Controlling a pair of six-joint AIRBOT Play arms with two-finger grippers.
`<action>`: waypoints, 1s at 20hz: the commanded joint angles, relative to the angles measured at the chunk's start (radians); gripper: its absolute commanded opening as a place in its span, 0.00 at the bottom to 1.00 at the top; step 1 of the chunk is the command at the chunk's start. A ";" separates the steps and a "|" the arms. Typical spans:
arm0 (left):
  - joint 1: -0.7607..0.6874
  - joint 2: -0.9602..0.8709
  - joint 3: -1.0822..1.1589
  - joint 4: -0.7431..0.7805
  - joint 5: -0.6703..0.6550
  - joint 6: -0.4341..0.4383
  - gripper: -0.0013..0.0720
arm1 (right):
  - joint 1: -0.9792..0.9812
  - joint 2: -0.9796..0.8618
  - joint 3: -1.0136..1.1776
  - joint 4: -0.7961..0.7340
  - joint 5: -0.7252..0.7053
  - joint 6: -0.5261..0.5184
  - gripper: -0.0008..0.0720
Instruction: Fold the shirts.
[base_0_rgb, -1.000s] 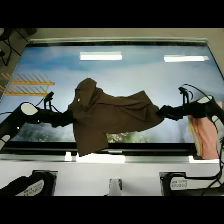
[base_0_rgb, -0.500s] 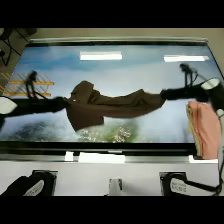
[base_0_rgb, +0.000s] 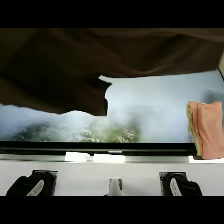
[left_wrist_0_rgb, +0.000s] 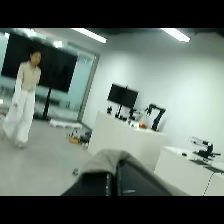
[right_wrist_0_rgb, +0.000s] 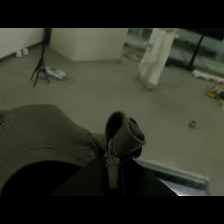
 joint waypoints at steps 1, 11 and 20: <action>0.001 0.040 0.091 0.006 -0.075 -0.001 0.07 | 0.001 0.158 0.018 -0.146 0.033 0.078 0.05; 0.001 -0.121 -0.060 0.283 -0.460 -0.049 0.07 | 0.001 0.005 -0.151 -0.364 0.836 0.058 0.04; 0.001 -0.467 -0.531 0.283 0.004 -0.047 0.07 | 0.002 -0.342 -0.635 -0.253 0.137 0.193 0.04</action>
